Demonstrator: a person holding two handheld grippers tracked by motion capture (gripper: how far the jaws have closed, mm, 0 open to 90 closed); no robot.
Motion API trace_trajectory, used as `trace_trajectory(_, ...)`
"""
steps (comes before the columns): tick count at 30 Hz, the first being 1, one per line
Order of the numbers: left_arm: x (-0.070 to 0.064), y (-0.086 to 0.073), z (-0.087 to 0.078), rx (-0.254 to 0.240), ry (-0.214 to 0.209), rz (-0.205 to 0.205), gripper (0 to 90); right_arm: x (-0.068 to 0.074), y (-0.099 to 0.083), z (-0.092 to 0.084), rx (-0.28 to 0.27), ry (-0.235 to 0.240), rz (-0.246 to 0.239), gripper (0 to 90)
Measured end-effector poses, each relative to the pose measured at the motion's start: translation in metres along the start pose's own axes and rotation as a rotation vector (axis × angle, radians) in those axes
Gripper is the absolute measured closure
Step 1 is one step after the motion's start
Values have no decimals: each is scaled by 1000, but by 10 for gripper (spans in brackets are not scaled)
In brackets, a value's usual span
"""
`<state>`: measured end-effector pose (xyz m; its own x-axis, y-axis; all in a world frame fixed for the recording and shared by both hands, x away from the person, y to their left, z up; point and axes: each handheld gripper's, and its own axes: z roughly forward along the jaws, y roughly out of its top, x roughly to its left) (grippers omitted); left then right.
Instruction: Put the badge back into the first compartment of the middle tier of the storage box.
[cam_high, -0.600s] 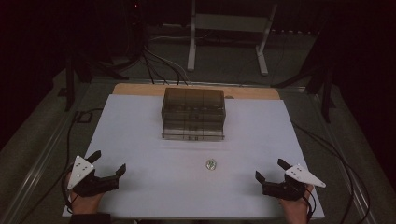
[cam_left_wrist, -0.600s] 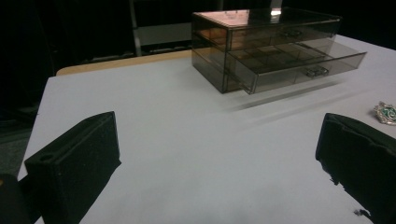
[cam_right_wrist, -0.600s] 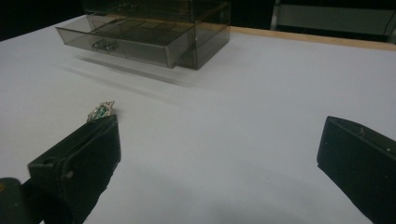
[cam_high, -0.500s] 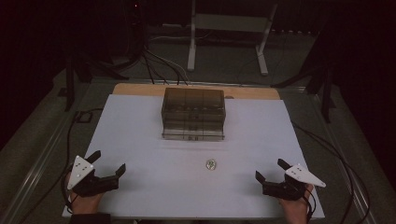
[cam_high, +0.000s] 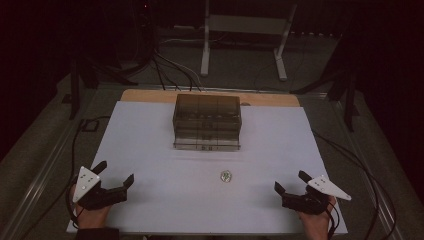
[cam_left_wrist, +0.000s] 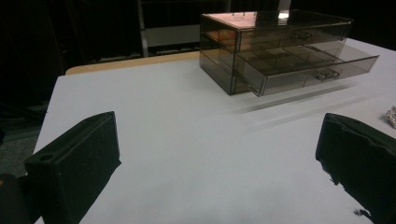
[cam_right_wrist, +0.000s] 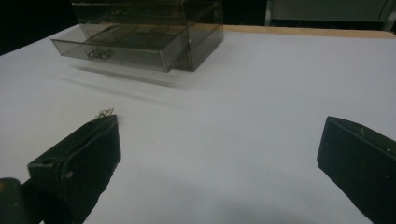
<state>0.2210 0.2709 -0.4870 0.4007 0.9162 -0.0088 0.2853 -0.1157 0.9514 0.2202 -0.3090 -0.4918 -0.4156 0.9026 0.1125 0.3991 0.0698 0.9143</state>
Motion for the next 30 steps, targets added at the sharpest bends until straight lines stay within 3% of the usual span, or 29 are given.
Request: trace_trajectory(30,2,-3,1,-2,12,-17,5,22,34,35,47,64,-10,0)
